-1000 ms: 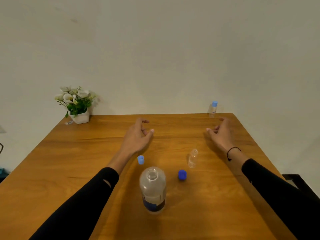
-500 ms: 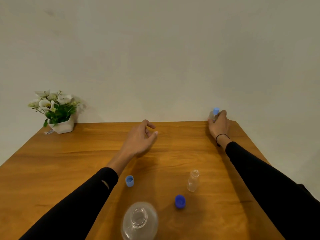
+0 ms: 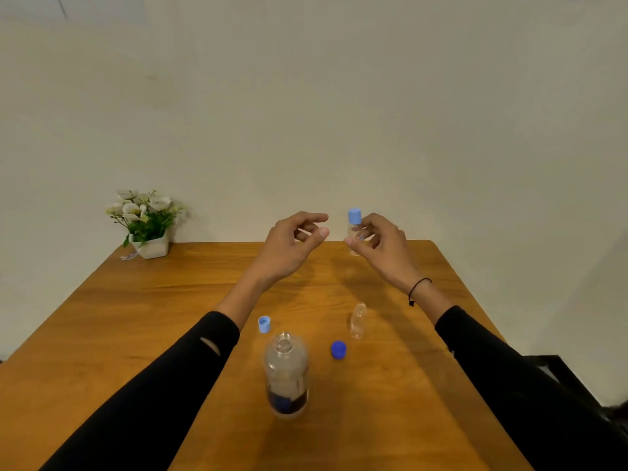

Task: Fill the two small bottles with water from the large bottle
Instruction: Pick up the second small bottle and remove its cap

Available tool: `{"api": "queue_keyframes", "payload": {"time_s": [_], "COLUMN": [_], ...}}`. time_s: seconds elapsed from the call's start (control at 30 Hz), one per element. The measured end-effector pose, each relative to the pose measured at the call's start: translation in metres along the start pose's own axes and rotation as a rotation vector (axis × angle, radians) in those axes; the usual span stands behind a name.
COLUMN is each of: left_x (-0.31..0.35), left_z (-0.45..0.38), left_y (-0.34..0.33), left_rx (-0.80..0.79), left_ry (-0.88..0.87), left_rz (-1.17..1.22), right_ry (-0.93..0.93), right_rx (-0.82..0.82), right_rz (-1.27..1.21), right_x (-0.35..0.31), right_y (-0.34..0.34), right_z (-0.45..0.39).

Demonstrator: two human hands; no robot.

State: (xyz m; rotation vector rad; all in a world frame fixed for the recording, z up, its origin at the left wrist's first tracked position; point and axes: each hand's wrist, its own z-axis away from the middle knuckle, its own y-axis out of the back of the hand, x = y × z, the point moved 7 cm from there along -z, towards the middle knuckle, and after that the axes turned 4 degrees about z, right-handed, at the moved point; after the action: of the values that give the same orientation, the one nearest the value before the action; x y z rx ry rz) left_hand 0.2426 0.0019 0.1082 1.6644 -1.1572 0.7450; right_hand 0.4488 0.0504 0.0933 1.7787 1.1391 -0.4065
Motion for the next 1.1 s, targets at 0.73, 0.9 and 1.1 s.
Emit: {"api": "queue_keyframes", "payload": {"time_s": [0.73,0.9,1.1], "left_x": [0.115,0.133,0.126], "left_z": [0.112,0.120,0.125], "left_y": [0.020,0.008,0.023], "left_rx": [0.105,-0.125,-0.060], "left_ry": [-0.059,-0.102,-0.150], "left_rz": [0.163,0.195,0.088], "right_ry": [0.118,0.100,0.008], "right_rx": [0.038,0.090,0.102], "right_rz": [-0.034,-0.064,-0.058], "right_x": [-0.146,-0.146,-0.132], "right_y": [0.024,0.020,0.018], "right_z": [0.116,0.118,0.117]}}
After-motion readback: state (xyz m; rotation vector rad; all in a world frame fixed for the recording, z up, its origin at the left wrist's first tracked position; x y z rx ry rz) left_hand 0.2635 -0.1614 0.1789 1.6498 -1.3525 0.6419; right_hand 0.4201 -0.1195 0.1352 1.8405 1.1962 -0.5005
